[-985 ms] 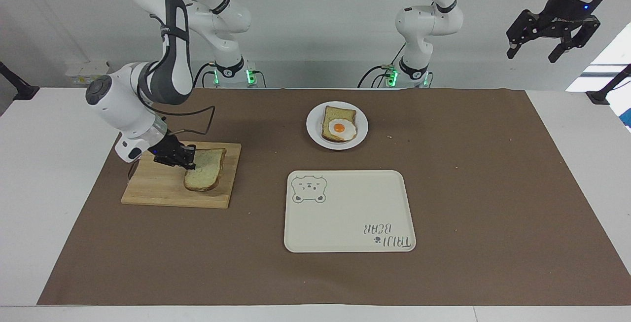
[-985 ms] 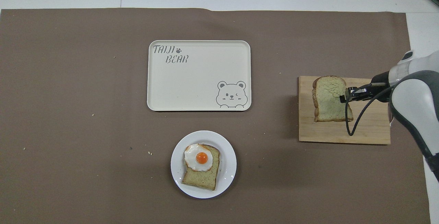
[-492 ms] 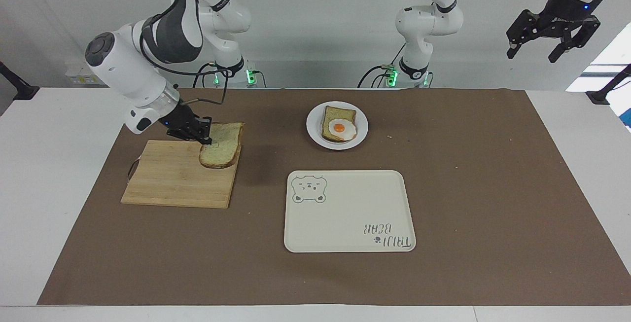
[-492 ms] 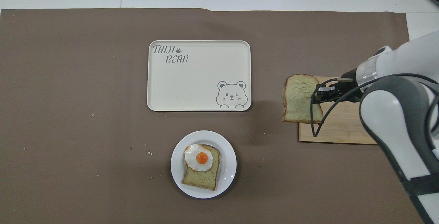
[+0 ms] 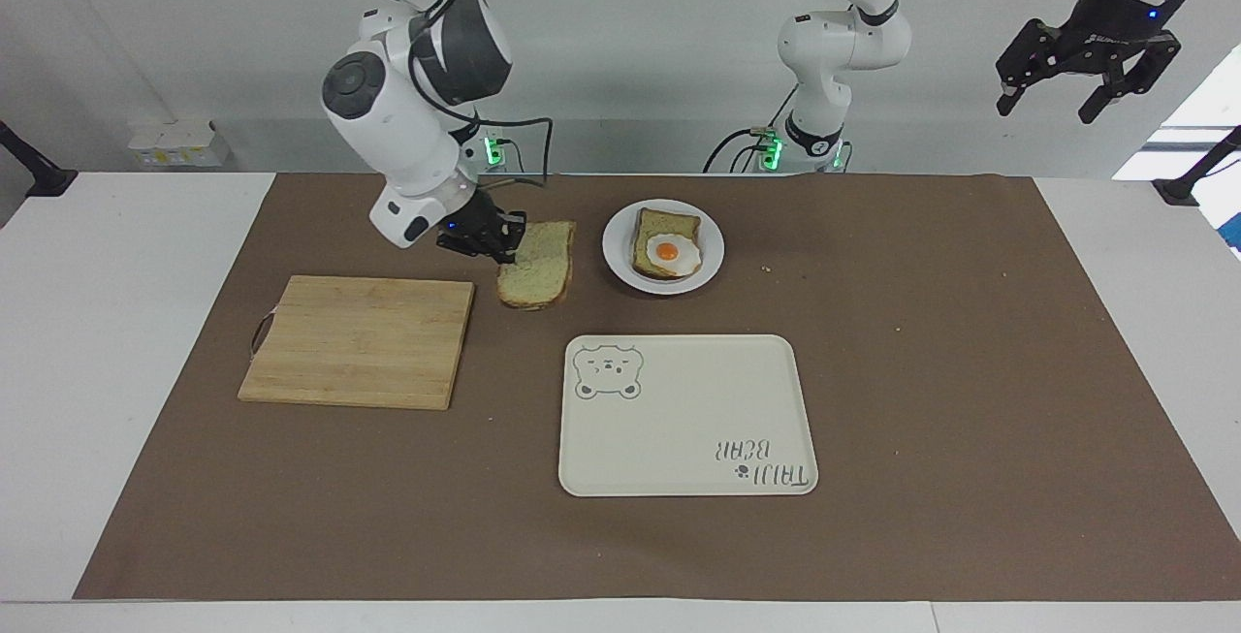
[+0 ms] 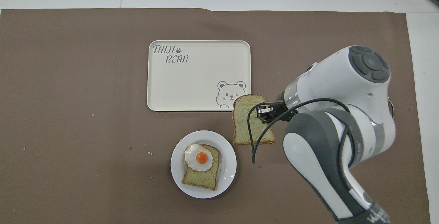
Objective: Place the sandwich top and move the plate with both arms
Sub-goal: 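Carry the bread slice with the right gripper over the egg plate, then lower the bread onto the egg toast and open the right gripper, then withdraw the right gripper while the left gripper reaches toward the plate, then move the left gripper to the plate rim nearest it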
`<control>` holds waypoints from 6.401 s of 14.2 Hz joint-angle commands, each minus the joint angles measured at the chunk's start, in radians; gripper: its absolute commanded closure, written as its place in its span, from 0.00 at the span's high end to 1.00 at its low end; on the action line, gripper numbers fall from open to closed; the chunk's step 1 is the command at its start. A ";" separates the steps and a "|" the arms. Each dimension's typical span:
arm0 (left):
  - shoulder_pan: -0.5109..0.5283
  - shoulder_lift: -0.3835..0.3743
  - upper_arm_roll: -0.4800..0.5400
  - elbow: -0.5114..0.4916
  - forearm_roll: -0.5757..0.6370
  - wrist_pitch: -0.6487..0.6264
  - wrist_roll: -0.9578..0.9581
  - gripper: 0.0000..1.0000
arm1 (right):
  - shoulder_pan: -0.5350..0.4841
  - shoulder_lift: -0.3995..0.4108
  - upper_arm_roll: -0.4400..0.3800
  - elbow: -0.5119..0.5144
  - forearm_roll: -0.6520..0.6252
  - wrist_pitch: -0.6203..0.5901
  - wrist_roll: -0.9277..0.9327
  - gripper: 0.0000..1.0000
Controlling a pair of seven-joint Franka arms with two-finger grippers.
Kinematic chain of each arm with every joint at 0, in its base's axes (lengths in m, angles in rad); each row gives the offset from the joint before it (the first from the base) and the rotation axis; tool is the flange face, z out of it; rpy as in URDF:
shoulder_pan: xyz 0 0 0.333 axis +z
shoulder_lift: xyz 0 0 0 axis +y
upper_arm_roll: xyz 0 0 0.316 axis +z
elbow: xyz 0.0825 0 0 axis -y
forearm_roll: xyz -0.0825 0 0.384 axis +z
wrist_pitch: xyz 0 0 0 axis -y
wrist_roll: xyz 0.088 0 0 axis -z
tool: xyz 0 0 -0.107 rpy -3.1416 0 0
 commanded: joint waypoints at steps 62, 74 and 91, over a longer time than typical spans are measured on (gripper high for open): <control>-0.122 -0.237 -0.024 -0.733 -0.107 0.449 -0.023 1.00 | -0.131 -0.179 -0.015 0.099 -0.325 -0.086 0.125 1.00; -0.273 -0.237 -0.024 -1.228 -0.762 0.956 0.219 1.00 | -0.165 -0.189 -0.184 0.238 -0.305 -0.291 -0.150 1.00; -0.260 -0.076 -0.024 -1.447 -1.416 0.952 0.910 0.68 | -0.176 -0.195 -0.213 0.288 -0.323 -0.371 -0.291 1.00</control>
